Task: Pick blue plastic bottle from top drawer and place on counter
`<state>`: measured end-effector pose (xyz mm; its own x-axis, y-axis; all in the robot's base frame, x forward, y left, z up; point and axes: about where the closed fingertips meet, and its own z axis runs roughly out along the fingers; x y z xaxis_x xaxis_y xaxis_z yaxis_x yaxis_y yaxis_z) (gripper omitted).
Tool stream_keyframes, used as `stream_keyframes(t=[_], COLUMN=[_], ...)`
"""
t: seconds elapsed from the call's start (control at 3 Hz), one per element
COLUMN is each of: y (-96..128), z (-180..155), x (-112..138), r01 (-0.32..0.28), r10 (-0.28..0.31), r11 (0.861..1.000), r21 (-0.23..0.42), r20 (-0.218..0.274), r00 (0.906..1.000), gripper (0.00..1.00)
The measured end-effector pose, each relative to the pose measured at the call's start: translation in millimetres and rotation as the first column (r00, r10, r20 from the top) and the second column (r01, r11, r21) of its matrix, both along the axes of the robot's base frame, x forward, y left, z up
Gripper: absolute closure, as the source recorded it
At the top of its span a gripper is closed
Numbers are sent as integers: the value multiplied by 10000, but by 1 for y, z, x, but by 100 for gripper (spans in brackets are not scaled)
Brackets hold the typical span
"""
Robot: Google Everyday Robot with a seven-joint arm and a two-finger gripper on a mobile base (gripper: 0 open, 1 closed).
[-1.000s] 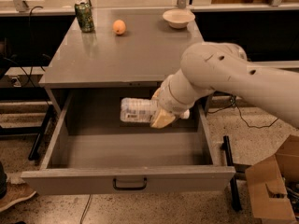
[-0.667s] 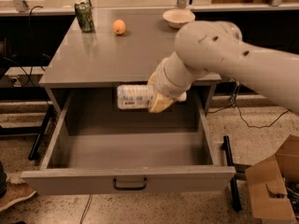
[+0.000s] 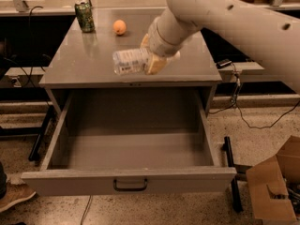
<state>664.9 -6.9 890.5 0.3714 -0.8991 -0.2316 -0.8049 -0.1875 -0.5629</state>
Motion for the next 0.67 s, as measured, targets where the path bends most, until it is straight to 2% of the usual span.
stream_keyframes(t=[0.33, 0.67], y=[9, 12], z=[12, 6], x=[45, 79], r01=[139, 589], r10=[-143, -566], r11=[9982, 9951], r21=[587, 798], r20=[56, -309], r00=[9999, 9979], gripper=[100, 100])
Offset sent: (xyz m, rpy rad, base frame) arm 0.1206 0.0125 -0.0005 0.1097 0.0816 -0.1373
